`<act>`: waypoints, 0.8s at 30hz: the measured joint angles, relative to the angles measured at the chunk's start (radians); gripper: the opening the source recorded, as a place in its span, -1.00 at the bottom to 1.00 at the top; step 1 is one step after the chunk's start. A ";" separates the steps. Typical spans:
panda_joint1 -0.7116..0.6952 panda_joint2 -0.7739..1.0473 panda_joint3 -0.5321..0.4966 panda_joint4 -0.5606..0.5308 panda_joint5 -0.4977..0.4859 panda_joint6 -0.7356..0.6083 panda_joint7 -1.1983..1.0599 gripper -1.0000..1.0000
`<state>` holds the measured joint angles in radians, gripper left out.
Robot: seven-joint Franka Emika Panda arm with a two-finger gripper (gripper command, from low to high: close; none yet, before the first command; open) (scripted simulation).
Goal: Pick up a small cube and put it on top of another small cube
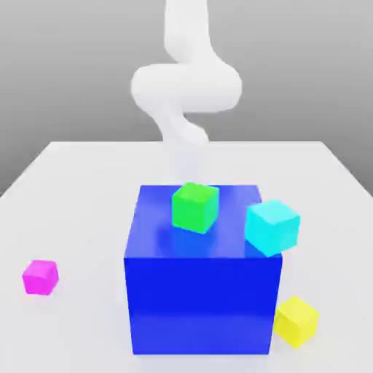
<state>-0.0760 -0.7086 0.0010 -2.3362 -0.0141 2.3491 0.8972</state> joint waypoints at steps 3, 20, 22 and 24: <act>-0.093 0.114 -0.003 -0.045 -0.018 0.061 0.122 0.00; -0.497 0.731 -0.151 -0.290 -0.003 0.394 0.699 0.00; -0.525 0.805 -0.160 -0.319 0.049 0.433 0.730 0.00; -0.540 0.878 -0.149 -0.321 0.096 0.483 0.724 0.00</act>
<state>-0.6162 0.1691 -0.1483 -2.6574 0.0815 2.8317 1.6211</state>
